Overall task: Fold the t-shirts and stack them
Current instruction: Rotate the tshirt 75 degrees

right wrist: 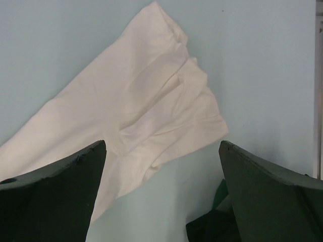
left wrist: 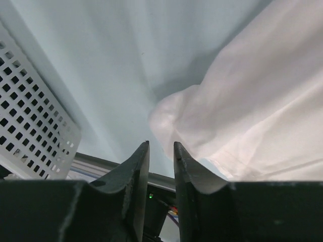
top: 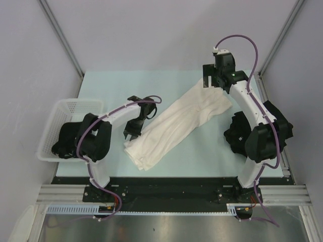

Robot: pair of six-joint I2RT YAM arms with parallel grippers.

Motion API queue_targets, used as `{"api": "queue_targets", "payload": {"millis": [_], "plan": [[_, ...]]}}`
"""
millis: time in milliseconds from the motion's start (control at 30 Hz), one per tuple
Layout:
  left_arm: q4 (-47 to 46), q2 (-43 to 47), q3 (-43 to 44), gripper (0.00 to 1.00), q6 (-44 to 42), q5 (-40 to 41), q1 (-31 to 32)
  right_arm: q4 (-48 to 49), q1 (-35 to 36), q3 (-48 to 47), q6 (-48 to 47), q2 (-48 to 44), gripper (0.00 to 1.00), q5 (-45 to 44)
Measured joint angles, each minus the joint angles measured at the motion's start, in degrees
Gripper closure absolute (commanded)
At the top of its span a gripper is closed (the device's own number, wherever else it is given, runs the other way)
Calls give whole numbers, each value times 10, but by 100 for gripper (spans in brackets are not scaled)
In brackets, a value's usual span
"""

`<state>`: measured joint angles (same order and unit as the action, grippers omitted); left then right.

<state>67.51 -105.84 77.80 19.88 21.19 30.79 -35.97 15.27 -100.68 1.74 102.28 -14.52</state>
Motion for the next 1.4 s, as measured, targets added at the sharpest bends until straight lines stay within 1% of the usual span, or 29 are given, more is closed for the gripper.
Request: {"api": "queue_targets", "payload": {"millis": [200, 300, 400, 500, 600, 767, 900, 1167, 1400], "plan": [[9, -20, 12, 67, 0, 11, -2, -14, -6, 14, 15, -8, 0, 38], [13, -20, 38, 66, 0, 9, -2, -26, -9, 20, 34, -14, 0, 78], [15, -22, 71, 66, 0, 5, -2, -27, -9, 49, 49, -35, 0, 101], [14, -22, 101, 66, -7, -15, -2, -33, -10, 89, 58, -60, 0, 115], [3, -21, 117, 66, -10, -41, -2, -38, -10, 95, 62, -59, 0, 125], [-10, -12, 114, 65, -10, -68, 1, -45, -14, 101, 68, -56, 0, 122], [-13, 6, 111, 65, -10, -71, 2, -42, -27, 105, 69, -32, 0, 119], [-14, 25, 111, 64, -10, -68, 2, -29, -87, 104, 89, 59, 0, 105], [-14, 25, 111, 64, -9, -68, 2, -34, -90, 68, 87, 129, 0, 88]]}}
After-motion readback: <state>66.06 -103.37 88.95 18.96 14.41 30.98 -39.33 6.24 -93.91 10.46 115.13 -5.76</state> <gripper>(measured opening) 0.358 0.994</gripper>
